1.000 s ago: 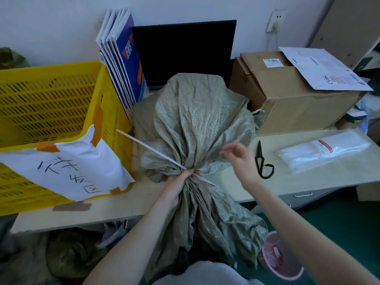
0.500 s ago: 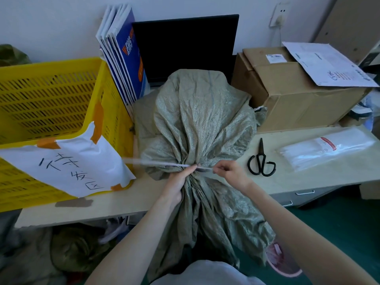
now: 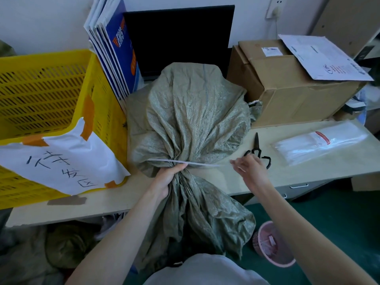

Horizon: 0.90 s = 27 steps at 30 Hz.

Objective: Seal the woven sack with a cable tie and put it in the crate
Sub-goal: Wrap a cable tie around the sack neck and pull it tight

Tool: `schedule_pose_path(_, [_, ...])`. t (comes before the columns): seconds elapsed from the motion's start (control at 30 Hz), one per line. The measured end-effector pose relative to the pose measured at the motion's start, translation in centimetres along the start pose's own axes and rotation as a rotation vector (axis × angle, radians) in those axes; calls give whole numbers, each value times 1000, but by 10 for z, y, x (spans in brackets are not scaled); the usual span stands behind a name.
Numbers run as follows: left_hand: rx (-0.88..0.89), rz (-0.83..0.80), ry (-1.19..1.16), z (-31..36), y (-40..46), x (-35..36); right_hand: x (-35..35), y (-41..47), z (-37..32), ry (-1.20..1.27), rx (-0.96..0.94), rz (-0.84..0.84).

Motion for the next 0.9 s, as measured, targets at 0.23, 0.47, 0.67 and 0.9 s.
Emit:
schedule_pose_path(0.23, [-5,4,-110,0,3,4,-4,-11,-39,-692,-353,179])
schedule_pose_path(0.47, [-32,15,-99,-4,6,2,-16,7,-16,-694,-162,135])
schedule_pose_path(0.67, [-41,33,-27,-3,6,2,-1,11,11,-562,103,-82])
schedule_pose_path(0.9, [-5,32,51,0,4,1,29,0,6,-736,247,-399])
Point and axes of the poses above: each hand's wrist, its own y-axis towards the middle knuckle, its own x-axis out of the palm, z = x × y, the point moved 8 cm from there along y, towards the middle knuckle, and after that the axes turned 7 degrees about -z, right-handed, at the moved point
